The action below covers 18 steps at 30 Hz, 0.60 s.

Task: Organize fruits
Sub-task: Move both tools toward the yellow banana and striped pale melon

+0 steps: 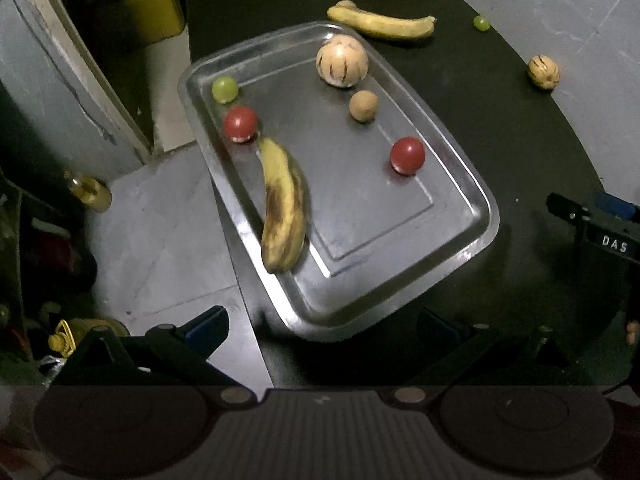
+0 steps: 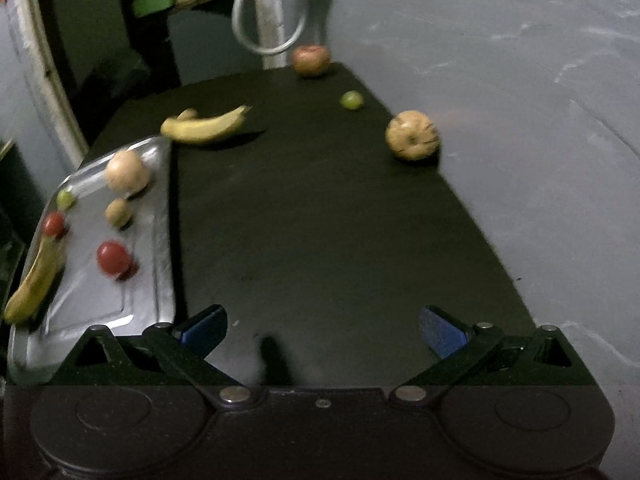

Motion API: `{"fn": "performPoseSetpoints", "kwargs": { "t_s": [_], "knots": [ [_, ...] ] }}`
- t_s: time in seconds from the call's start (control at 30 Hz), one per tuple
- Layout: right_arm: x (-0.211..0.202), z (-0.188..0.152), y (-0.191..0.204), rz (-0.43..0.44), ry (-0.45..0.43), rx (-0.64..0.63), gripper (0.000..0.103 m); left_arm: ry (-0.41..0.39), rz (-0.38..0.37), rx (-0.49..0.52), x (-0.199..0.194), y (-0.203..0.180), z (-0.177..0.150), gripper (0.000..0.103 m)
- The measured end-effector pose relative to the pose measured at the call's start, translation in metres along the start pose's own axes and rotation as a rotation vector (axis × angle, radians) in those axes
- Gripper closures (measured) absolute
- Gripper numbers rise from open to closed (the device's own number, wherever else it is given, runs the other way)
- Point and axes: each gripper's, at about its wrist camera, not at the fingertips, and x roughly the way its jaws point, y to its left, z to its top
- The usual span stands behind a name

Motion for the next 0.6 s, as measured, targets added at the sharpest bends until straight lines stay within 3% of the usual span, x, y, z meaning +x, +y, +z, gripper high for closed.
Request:
{"fn": "performPoseSetpoints", "kwargs": {
  "t_s": [0.6],
  "knots": [
    [0.019, 0.019, -0.037, -0.050, -0.094, 0.162, 0.001, -0.103, 0.037, 0.130, -0.005, -0.056, 0.070, 0.001]
  ]
}}
